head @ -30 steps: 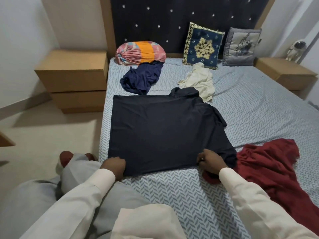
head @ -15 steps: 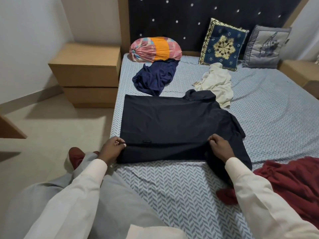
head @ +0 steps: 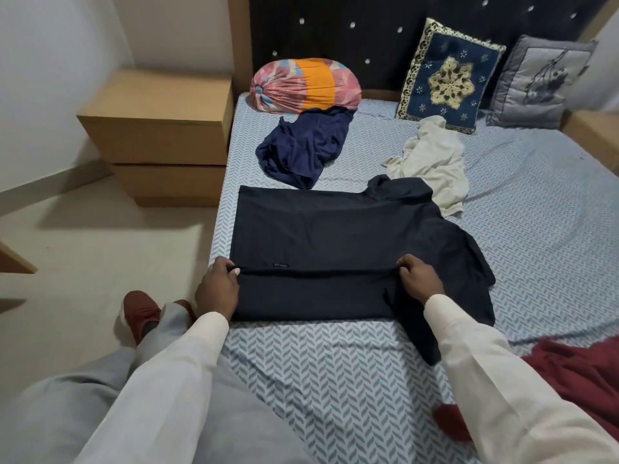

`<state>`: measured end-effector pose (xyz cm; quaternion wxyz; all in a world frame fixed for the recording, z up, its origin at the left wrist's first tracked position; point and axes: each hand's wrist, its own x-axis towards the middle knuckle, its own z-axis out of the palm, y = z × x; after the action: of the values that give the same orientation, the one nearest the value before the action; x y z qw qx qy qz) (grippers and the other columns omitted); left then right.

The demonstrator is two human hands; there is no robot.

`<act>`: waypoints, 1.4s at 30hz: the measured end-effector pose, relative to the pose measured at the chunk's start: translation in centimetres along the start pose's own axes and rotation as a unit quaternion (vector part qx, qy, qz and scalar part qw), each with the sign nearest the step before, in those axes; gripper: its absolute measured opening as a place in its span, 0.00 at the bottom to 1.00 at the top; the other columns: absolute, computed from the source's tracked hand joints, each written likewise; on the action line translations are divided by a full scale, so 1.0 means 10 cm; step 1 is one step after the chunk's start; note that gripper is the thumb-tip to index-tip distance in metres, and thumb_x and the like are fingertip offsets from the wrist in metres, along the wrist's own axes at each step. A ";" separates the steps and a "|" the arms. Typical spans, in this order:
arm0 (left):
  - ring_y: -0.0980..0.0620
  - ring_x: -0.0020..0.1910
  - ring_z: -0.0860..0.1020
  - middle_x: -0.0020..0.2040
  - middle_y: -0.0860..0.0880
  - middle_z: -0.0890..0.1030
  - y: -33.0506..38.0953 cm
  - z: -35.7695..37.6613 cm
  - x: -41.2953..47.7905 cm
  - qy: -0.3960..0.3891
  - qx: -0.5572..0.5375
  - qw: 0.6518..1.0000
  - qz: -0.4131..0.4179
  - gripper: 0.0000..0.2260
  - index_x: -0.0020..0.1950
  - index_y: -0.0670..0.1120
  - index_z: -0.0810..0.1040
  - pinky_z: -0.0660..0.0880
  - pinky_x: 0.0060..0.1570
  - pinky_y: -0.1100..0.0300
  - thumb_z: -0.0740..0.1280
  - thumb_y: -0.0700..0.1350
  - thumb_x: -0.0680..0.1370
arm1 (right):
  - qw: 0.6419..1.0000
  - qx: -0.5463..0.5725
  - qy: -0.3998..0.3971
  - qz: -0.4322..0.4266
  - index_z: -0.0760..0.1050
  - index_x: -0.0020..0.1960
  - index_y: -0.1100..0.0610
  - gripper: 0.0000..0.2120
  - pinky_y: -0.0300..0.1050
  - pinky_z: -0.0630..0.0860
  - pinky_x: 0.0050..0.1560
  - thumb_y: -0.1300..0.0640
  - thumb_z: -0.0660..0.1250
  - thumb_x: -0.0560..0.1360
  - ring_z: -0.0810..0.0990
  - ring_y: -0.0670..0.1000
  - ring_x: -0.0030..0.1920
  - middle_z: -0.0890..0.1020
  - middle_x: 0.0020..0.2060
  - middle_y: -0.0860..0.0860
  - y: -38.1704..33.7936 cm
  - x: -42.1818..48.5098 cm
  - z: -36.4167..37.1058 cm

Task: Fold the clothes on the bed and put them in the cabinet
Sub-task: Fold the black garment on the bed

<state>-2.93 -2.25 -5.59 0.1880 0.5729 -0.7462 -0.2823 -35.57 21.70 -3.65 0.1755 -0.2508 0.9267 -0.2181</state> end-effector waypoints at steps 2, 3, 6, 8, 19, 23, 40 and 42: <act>0.37 0.53 0.75 0.56 0.41 0.75 0.04 0.02 -0.04 0.047 0.064 0.996 0.036 0.09 0.57 0.45 0.74 0.74 0.48 0.45 0.66 0.45 0.78 | 0.999 0.014 -0.021 -0.019 0.74 0.57 0.50 0.11 0.51 0.74 0.59 0.52 0.65 0.76 0.78 0.57 0.58 0.81 0.56 0.52 0.04 0.01 -0.03; 0.36 0.52 0.74 0.55 0.40 0.74 0.08 0.05 -0.09 0.063 0.093 0.991 0.075 0.11 0.58 0.44 0.74 0.74 0.49 0.44 0.67 0.45 0.77 | 0.999 0.006 -0.024 -0.037 0.73 0.57 0.51 0.13 0.52 0.74 0.60 0.50 0.68 0.74 0.78 0.57 0.58 0.80 0.55 0.52 0.07 -0.03 -0.08; 0.38 0.48 0.74 0.50 0.41 0.75 0.30 0.22 -0.31 0.041 0.130 0.965 0.224 0.13 0.58 0.45 0.76 0.75 0.47 0.46 0.65 0.48 0.75 | 0.994 -0.064 -0.001 -0.091 0.69 0.49 0.50 0.19 0.52 0.76 0.52 0.45 0.73 0.66 0.76 0.55 0.50 0.76 0.47 0.51 0.19 -0.32 -0.25; 0.41 0.48 0.75 0.50 0.44 0.76 0.51 0.39 -0.53 -0.070 0.119 0.941 0.310 0.18 0.59 0.48 0.78 0.76 0.47 0.49 0.58 0.54 0.75 | 0.983 -0.156 -0.064 -0.074 0.66 0.48 0.49 0.24 0.51 0.76 0.48 0.41 0.74 0.63 0.77 0.54 0.48 0.73 0.46 0.49 0.31 -0.58 -0.32; 0.44 0.61 0.66 0.64 0.48 0.65 0.88 0.80 -0.96 -0.281 0.296 0.861 0.303 0.30 0.77 0.64 0.55 0.68 0.60 0.50 0.61 0.62 0.77 | 0.974 -0.139 -0.178 0.001 0.81 0.46 0.54 0.06 0.46 0.81 0.37 0.58 0.69 0.69 0.84 0.56 0.42 0.83 0.41 0.54 0.22 -0.27 -0.68; 0.45 0.61 0.66 0.64 0.49 0.64 0.88 0.84 -0.98 -0.279 0.288 0.868 0.293 0.30 0.77 0.64 0.53 0.68 0.60 0.50 0.60 0.63 0.77 | 0.959 0.221 0.170 0.040 0.75 0.50 0.45 0.10 0.53 0.80 0.52 0.54 0.68 0.70 0.82 0.55 0.47 0.83 0.44 0.51 0.15 0.36 -1.27; 0.47 0.60 0.65 0.63 0.51 0.64 0.90 0.85 -0.93 -0.297 0.280 0.866 0.288 0.31 0.76 0.66 0.52 0.67 0.58 0.51 0.60 0.65 0.76 | 0.963 0.083 0.136 0.218 0.80 0.56 0.56 0.11 0.49 0.74 0.57 0.56 0.71 0.74 0.79 0.60 0.57 0.82 0.54 0.58 1.44 0.01 -0.86; 0.47 0.62 0.65 0.63 0.51 0.65 0.89 0.84 -0.89 -0.322 0.246 0.870 0.281 0.30 0.76 0.65 0.55 0.67 0.60 0.51 0.60 0.64 0.76 | 0.961 0.049 0.146 0.230 0.78 0.56 0.54 0.11 0.51 0.73 0.58 0.59 0.68 0.74 0.78 0.61 0.59 0.80 0.57 0.58 1.35 -0.01 -0.85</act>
<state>-12.26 9.70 -6.04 -0.1386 0.2436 -0.9402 -0.1937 -44.47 34.95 -3.11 0.0959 0.0124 0.9632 -0.2508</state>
